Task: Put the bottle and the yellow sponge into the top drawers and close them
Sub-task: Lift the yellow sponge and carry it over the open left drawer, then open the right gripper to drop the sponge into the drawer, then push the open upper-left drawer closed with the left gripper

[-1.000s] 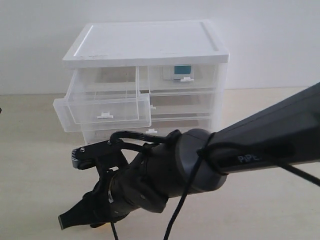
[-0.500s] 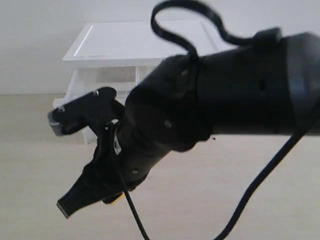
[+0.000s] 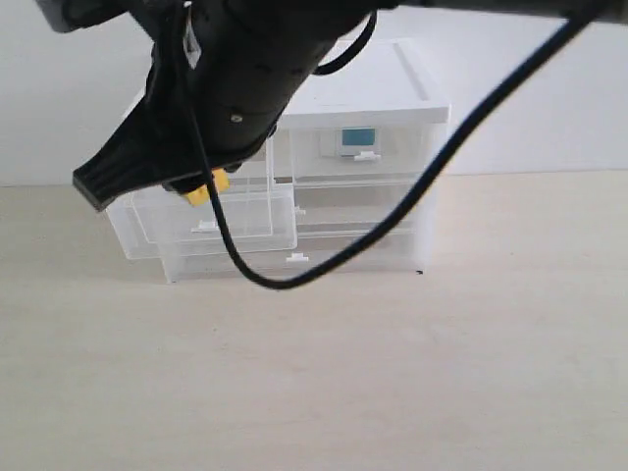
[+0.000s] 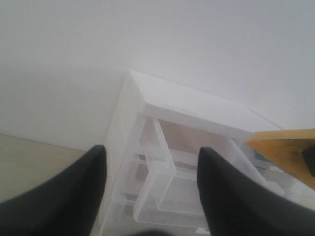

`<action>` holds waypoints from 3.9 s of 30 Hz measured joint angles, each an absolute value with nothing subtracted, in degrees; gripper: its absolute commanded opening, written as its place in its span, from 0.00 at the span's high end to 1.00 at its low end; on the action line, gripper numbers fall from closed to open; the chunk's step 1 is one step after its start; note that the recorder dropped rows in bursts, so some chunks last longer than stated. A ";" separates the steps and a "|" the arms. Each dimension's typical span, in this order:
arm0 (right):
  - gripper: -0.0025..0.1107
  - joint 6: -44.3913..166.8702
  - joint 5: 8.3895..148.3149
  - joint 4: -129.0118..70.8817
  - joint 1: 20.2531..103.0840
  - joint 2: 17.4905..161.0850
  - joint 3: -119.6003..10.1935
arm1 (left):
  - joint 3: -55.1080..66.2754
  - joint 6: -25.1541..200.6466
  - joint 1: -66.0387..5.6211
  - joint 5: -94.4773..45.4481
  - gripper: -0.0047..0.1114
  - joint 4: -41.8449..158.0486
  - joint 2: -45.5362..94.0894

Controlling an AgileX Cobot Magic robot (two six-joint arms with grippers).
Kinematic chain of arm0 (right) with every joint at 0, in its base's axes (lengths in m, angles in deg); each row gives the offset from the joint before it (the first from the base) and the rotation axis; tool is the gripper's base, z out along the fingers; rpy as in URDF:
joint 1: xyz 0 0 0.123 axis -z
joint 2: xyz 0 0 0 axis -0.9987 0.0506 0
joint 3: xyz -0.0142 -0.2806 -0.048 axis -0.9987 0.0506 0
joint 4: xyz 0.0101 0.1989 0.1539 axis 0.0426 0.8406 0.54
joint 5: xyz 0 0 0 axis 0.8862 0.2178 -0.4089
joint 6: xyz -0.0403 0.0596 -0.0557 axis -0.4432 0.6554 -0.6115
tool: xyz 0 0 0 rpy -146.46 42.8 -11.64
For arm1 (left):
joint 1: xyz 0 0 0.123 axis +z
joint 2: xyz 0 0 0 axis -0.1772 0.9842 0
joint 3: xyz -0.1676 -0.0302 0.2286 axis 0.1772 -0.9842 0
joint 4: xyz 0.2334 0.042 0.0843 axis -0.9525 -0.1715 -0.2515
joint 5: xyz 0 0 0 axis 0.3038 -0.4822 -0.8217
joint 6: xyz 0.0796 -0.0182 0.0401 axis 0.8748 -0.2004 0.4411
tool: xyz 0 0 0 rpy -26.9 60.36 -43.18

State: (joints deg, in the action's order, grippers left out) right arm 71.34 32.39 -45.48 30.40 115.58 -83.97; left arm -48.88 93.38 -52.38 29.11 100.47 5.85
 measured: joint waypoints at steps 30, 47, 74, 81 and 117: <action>0.96 68.35 33.36 -43.58 39.58 137.13 -103.31 | -48.88 93.43 -52.38 28.41 0.51 100.60 5.85; 0.46 69.14 34.80 -41.68 39.67 137.58 -103.31 | -48.88 93.89 -52.38 28.41 0.51 100.60 5.85; 0.54 77.71 17.47 -53.26 43.14 122.03 -103.53 | -46.51 93.88 -52.38 18.11 0.65 92.64 8.94; 0.54 77.26 9.29 -56.06 45.07 120.02 -103.53 | -38.38 93.67 -52.38 9.22 0.47 92.10 24.65; 0.54 76.54 18.11 -57.06 48.43 116.73 -85.19 | -12.04 96.35 -45.51 -2.81 0.45 94.36 50.57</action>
